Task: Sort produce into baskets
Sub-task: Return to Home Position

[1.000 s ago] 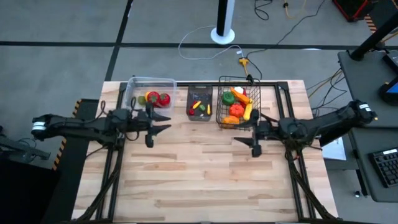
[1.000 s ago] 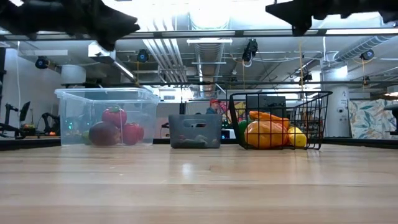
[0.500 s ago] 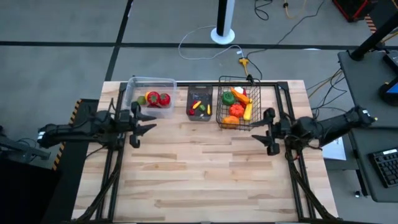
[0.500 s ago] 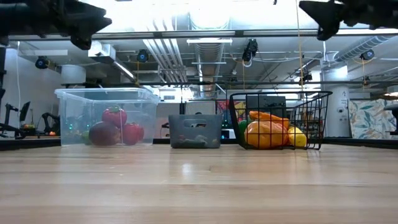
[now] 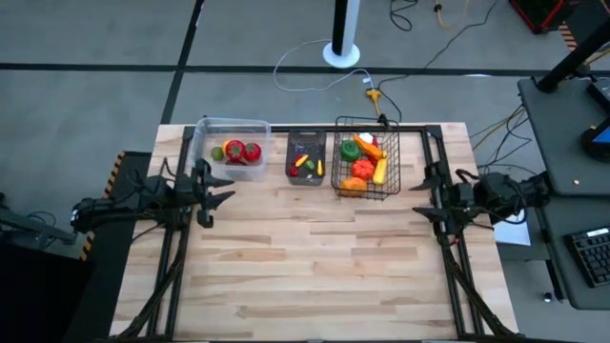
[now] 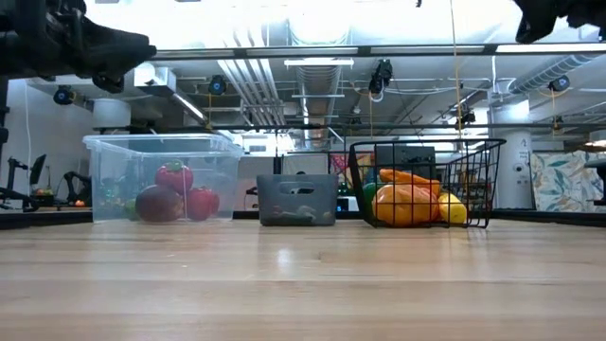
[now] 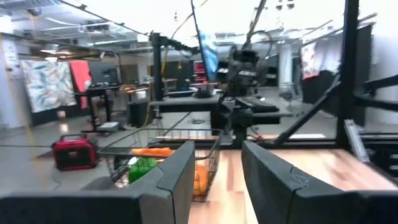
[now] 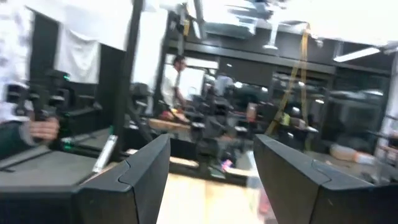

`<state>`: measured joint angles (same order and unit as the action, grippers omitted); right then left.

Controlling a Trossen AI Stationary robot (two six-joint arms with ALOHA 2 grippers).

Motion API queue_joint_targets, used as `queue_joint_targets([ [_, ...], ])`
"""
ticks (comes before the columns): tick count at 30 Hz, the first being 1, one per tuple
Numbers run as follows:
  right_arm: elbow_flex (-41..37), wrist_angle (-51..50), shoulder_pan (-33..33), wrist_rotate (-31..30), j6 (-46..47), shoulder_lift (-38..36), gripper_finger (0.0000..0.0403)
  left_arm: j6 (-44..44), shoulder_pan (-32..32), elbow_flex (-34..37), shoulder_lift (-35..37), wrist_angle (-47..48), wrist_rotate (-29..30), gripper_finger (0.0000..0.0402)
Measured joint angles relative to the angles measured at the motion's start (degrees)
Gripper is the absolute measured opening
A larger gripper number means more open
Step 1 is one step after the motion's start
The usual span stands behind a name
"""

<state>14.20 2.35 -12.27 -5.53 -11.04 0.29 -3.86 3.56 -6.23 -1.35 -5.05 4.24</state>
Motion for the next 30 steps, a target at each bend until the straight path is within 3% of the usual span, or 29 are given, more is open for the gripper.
queue_joint_targets([
  [5,-2.9,2.7,-0.1,1.2,-0.7,0.8,0.0223,-0.1,0.0,0.5,1.4,2.1,-0.5,0.0114],
  [11,-13.4,17.2,-0.1,1.1,-0.1,0.2,0.0223,-1.0,0.0,0.6,1.1,2.7,-0.5,0.0087],
  [20,-13.4,15.1,0.0,-0.5,-0.3,0.9,0.0223,0.3,0.0,0.6,0.7,3.1,-0.3,0.0069],
  [30,-13.4,14.4,0.0,-0.5,16.5,1.3,0.0224,0.3,0.0,0.6,0.1,2.9,-0.3,0.0069],
])
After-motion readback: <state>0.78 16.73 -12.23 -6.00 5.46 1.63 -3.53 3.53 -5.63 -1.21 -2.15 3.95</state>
